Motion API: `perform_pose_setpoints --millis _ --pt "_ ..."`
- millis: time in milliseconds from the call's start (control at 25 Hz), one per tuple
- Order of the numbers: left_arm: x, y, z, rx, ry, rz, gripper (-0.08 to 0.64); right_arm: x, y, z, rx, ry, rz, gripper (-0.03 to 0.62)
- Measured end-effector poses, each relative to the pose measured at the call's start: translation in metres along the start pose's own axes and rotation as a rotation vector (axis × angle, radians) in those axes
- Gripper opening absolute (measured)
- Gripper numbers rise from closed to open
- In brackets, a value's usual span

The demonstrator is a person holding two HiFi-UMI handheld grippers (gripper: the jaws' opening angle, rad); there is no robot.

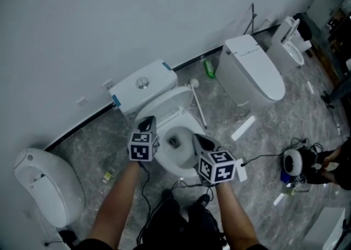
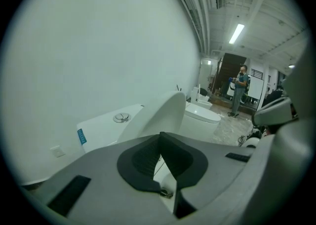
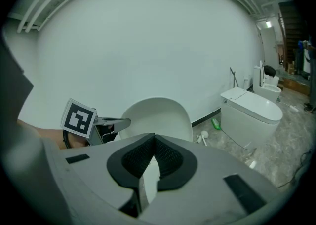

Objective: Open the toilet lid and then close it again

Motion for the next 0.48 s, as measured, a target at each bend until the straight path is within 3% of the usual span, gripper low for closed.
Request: perform_pose_setpoints --millis 480 --pt "-0.002 0.010 -0.003 -0.044 -0.010 0.023 0.005 0.000 -0.005 0.009 0.017 -0.007 0.007 0.009"
Point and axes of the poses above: the fingertips, and each gripper's own axes: z forward along the fingers, y to its right, x out of its top, the point moved 3 cm from there along -z, backward along the fingers, and after that the axes turned 4 degrees about -x, right-handed, at the moved point
